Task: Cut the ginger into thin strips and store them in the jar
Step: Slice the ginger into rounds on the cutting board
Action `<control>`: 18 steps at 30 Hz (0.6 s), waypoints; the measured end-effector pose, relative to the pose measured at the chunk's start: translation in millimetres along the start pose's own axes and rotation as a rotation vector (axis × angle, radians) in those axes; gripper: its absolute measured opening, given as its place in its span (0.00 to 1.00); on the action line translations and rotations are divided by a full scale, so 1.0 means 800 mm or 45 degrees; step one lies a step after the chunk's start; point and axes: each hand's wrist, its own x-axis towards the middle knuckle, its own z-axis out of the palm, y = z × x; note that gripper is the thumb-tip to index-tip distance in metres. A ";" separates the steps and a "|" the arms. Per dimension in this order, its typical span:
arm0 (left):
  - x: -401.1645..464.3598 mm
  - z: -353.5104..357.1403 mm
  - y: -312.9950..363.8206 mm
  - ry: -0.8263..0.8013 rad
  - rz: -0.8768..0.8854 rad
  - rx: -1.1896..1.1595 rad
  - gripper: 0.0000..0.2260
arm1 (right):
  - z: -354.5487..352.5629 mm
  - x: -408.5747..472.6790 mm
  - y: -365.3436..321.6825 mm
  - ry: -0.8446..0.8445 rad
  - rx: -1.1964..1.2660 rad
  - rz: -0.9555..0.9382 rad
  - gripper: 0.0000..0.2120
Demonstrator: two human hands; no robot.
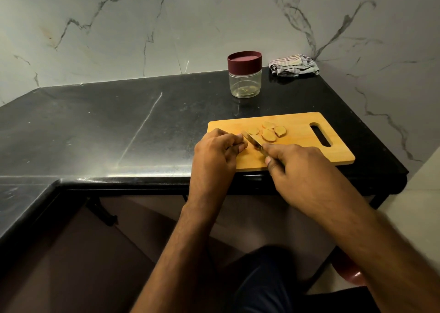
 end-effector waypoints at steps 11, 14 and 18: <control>-0.003 -0.008 -0.002 -0.042 -0.053 -0.157 0.05 | 0.001 -0.007 -0.002 -0.102 0.052 0.006 0.18; -0.002 -0.007 -0.003 -0.052 -0.054 -0.150 0.05 | 0.002 -0.008 -0.001 -0.108 0.059 0.013 0.18; -0.002 -0.005 -0.001 -0.061 -0.061 -0.131 0.03 | 0.001 -0.011 -0.003 0.011 0.029 -0.024 0.19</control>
